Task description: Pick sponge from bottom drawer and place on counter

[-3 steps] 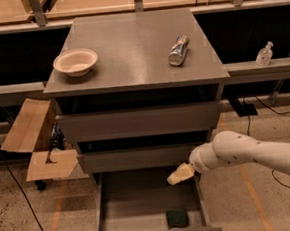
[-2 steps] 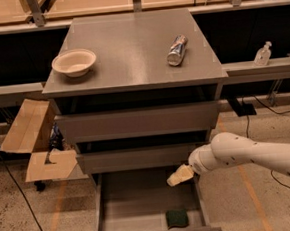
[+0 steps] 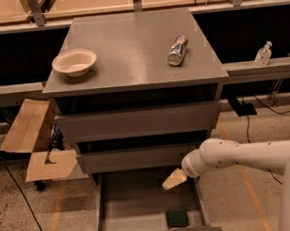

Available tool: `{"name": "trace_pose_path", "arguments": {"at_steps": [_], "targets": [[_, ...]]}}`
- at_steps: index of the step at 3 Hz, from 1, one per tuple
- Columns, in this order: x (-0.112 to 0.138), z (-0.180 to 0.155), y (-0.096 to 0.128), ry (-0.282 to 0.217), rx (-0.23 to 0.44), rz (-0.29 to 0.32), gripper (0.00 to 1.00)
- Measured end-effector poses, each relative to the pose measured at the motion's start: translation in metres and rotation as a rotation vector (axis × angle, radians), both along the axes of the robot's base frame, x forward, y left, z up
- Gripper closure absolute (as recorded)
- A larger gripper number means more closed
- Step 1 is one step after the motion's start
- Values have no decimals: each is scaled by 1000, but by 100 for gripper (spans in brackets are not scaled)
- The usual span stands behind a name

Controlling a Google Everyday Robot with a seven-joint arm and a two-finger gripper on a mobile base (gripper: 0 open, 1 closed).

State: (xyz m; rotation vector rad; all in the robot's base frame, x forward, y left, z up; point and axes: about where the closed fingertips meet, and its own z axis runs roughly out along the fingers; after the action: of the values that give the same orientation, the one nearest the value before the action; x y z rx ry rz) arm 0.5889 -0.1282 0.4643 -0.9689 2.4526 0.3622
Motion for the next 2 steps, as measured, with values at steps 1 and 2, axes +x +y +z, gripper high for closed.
{"name": "trace_pose_path", "arguments": {"at_steps": [1,2], "targets": [[1,-41,4,15,39,9,0],[-5,-96,-5,60,151,-27,0]]}}
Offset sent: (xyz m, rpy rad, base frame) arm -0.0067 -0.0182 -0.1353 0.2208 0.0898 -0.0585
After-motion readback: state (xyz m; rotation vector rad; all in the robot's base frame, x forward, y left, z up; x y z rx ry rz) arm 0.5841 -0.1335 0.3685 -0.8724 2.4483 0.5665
